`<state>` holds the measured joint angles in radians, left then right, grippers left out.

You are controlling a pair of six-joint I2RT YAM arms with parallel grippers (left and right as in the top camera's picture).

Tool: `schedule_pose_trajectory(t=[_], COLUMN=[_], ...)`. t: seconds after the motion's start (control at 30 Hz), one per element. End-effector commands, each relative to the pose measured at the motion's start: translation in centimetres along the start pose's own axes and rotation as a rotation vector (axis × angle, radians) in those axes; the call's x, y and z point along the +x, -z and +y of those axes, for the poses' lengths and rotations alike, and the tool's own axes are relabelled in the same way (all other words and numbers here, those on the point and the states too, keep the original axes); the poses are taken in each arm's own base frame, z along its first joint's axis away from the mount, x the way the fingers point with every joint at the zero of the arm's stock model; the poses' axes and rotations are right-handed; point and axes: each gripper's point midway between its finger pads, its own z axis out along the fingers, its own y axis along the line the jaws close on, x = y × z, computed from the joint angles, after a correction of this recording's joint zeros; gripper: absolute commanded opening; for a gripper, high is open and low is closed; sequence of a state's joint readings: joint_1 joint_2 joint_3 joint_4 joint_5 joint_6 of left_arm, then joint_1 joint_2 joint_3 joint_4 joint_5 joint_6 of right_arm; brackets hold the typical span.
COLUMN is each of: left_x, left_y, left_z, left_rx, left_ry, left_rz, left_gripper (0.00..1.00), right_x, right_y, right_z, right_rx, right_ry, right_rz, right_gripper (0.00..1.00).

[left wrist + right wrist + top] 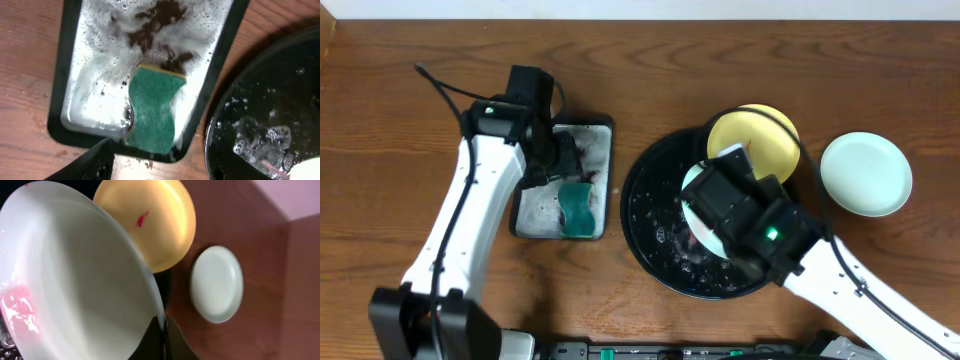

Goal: Clean dirty plates on tray and stack at the side
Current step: 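Grasp the second pale green plate rim with the right gripper and lift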

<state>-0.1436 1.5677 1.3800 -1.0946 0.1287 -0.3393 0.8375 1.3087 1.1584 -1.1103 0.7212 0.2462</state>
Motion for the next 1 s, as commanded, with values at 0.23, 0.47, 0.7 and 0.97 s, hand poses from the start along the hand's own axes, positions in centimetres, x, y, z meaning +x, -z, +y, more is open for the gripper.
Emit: schedule_pose_trajectory(t=[0.23,0.47,0.7,0.97], left_x=[0.3,0.3,0.3,0.3], left_y=[2.3,2.4,2.3,2.3], left_z=[0.1,0.1,0.1,0.1], left_rx=[0.022,0.023,0.023,0.023], left_ry=[-0.005,-0.005,-0.005,-0.005], left_rz=[-0.051,-0.052,-0.052,-0.052], left_gripper=[0.81,0.82,0.82,0.83], right_x=[-2.7,-3.5,-3.7,-4.1], right_y=[3.8,5.6,6.6,7.8], right_z=[-1.0,-0.9,0.2,0.2], right_rx=[0.215,0.294,0.296,0.343], right_ry=[0.116,0.247,0.351,0.365], right_rz=[-0.193,-0.257,-0.292,-0.34], right_gripper=[0.01,0.01,0.01,0.01])
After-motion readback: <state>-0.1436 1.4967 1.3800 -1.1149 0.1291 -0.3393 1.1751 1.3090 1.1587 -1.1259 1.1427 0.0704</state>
